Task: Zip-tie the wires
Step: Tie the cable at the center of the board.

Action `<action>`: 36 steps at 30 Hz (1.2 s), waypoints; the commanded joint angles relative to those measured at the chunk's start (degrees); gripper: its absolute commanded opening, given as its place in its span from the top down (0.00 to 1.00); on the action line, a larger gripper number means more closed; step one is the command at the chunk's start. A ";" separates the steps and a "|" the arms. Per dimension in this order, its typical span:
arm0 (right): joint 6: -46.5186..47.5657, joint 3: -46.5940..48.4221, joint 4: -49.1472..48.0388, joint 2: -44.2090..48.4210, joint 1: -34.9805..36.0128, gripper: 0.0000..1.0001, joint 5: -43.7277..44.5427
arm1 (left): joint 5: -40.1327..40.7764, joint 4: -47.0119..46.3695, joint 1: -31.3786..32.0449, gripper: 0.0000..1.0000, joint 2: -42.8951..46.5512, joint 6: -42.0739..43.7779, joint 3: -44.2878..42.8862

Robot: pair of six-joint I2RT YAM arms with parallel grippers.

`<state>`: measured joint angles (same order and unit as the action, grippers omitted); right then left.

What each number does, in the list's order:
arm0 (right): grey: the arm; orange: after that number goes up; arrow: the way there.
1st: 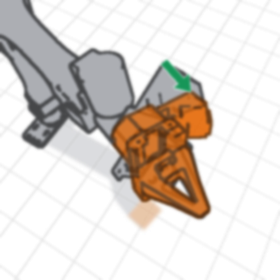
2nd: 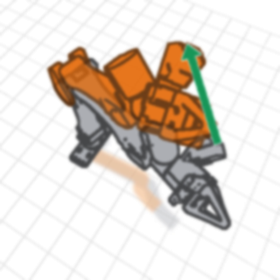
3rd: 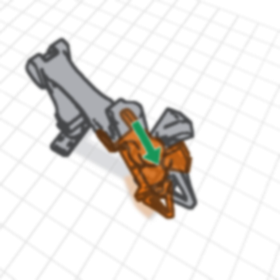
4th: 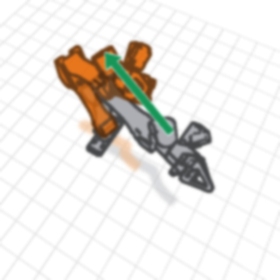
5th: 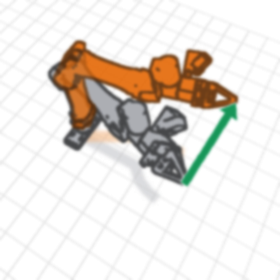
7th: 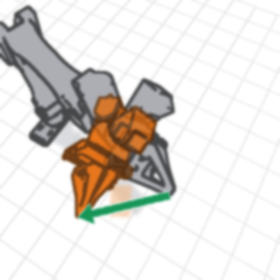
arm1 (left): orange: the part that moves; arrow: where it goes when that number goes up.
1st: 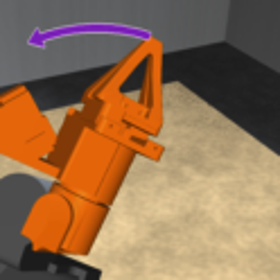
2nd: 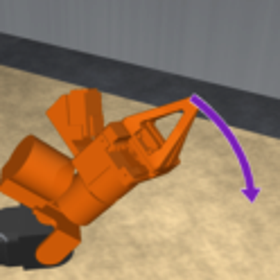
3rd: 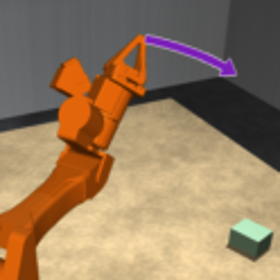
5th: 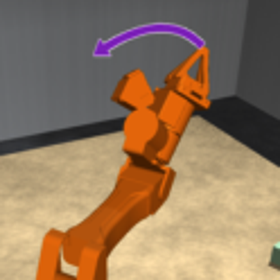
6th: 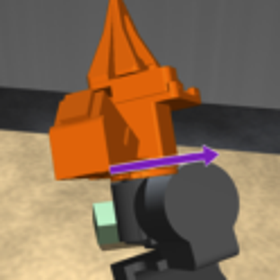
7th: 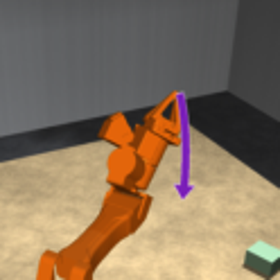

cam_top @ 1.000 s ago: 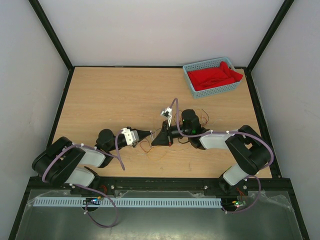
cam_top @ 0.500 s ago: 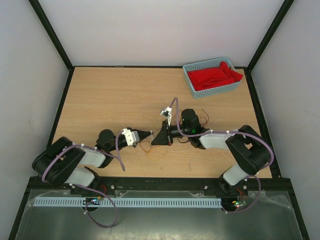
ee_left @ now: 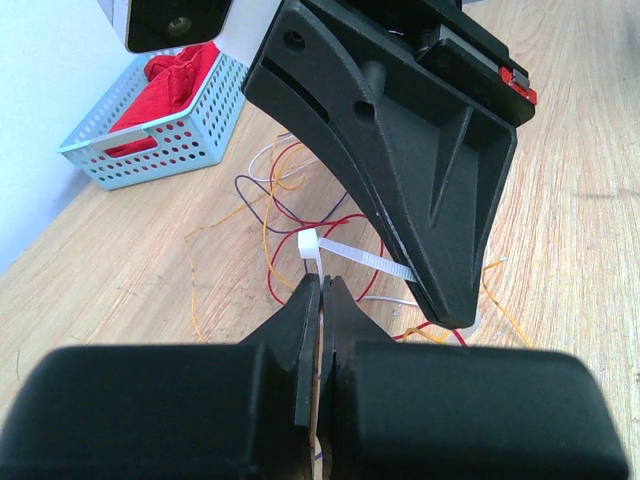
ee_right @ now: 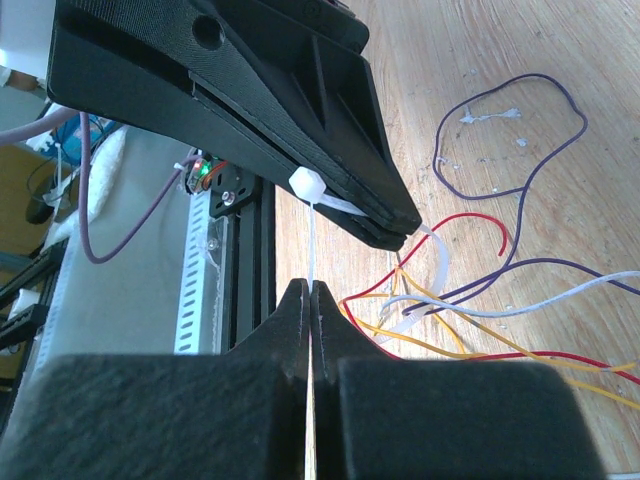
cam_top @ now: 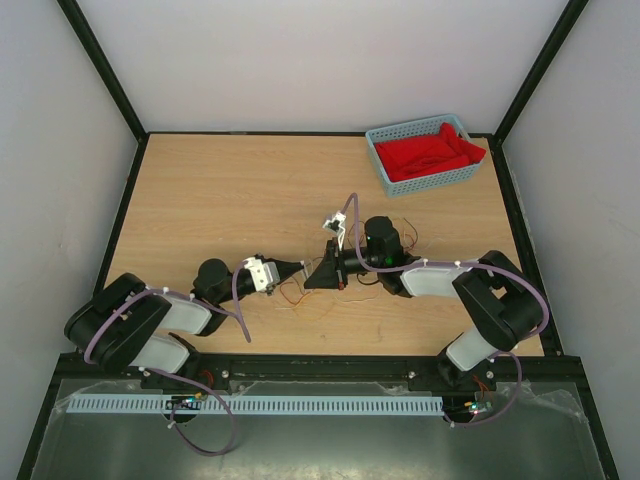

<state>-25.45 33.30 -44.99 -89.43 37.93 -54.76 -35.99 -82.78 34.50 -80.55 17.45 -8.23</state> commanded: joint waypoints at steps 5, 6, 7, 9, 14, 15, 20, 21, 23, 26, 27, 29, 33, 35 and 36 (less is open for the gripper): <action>0.58 1.18 -0.01 1.05 -0.27 1.00 -1.35 | -0.66 -2.03 0.52 1.00 -0.87 0.80 -1.11; 0.55 1.16 -0.01 0.95 -0.23 1.00 -1.44 | -0.66 -2.03 0.56 1.00 -0.93 0.81 -1.16; 0.50 1.20 -0.15 0.96 -0.23 1.00 -1.53 | -0.66 -2.03 0.69 1.00 -1.09 0.87 -1.32; 0.36 1.24 -0.37 0.84 -0.27 1.00 -1.63 | -0.43 -2.03 0.79 1.00 -1.41 0.85 -1.48; 0.40 1.00 -0.36 0.75 -0.23 1.00 -1.82 | -0.07 -2.03 0.83 1.00 -1.59 0.90 -1.79; 0.36 0.92 -0.36 0.67 -0.21 1.00 -1.77 | -0.03 -2.03 0.83 1.00 -1.51 0.87 -1.79; 0.35 -0.01 -0.49 0.82 -0.23 1.00 -1.38 | 0.30 -2.03 0.86 1.00 -1.28 0.98 -1.79; 0.32 -0.14 -0.53 0.84 -0.23 1.00 -1.23 | 0.26 -2.03 0.83 1.00 -1.23 0.98 -1.79; 0.00 -0.05 -0.90 0.83 -0.23 1.00 -0.98 | 0.04 -2.03 0.83 1.00 -1.22 0.96 -1.79; -0.99 0.39 -1.72 0.69 -0.23 1.00 -0.81 | -0.12 -2.03 0.92 1.00 -1.19 1.06 -1.66; -1.34 0.63 -1.83 0.62 -0.23 1.00 -0.72 | -0.13 -2.03 0.96 1.00 -1.19 1.23 -1.62; -2.35 0.80 -2.65 0.22 -0.38 1.00 -0.62 | 0.06 -2.03 1.01 1.00 -0.97 1.35 -1.40; -9.01 0.35 -7.91 -1.51 -1.29 1.00 -1.35 | 0.68 -2.03 1.42 1.00 -0.65 2.26 -0.82; -12.55 -0.28 -12.58 -2.45 -1.86 1.00 -1.57 | 1.15 -2.03 1.67 1.00 -0.44 2.66 -0.56; -14.15 -0.55 -14.42 -2.99 -2.01 1.00 -1.76 | 1.30 -2.03 1.83 1.00 -0.48 2.90 -0.52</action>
<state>-32.05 33.23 -49.52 -90.74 37.01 -55.42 -34.83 -82.83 35.64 -81.82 18.76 -8.73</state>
